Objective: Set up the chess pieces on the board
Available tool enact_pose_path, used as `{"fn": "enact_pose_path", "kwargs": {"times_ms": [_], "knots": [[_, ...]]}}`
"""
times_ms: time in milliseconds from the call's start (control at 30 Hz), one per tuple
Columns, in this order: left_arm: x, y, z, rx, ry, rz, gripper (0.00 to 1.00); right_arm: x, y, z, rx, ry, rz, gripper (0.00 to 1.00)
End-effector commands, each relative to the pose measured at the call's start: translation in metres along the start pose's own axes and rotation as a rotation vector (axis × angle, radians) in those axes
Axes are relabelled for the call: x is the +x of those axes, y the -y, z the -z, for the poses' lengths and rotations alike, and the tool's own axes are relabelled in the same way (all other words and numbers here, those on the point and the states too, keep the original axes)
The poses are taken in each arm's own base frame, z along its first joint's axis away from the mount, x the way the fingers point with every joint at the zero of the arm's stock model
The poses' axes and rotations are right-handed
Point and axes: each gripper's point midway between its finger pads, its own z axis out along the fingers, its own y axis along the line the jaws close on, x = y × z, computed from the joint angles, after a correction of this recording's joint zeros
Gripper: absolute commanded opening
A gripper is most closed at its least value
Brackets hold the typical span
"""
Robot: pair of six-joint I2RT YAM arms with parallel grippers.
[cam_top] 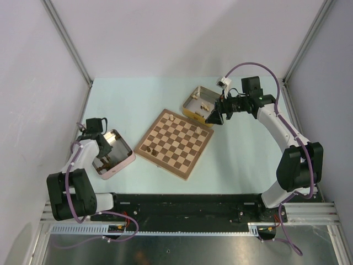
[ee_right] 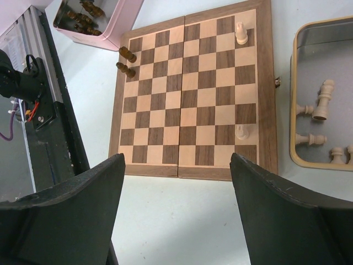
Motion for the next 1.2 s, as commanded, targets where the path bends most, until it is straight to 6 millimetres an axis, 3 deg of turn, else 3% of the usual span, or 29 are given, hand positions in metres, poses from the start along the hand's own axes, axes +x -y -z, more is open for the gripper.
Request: {"fn": "enact_pose_path", "kwargs": {"times_ms": [0,233,400,633,833,867,1167], "knots": [[-0.024,0.007,0.008,0.027,0.066,0.029,0.22,-0.004,-0.006,0.001,-0.022,0.015,0.022,0.81],[-0.033,0.016,0.025,0.106,0.107,0.008,0.11,-0.004,-0.004,0.003,-0.014,0.016,0.019,0.81],[-0.043,0.026,0.054,0.213,0.173,-0.01,0.08,-0.005,-0.005,0.003,-0.017,0.019,0.026,0.81],[-0.041,0.06,0.099,0.463,0.212,-0.073,0.05,-0.003,-0.003,0.003,-0.012,0.013,0.029,0.81],[-0.026,0.097,0.14,0.617,0.24,-0.213,0.04,-0.002,-0.003,0.003,-0.011,0.01,0.032,0.81],[-0.014,0.111,0.15,0.663,0.229,-0.266,0.04,-0.002,-0.002,0.003,-0.01,0.01,0.033,0.81],[0.04,0.159,0.18,0.751,0.149,-0.442,0.03,0.0,0.0,0.003,0.001,0.003,0.034,0.8]]}}
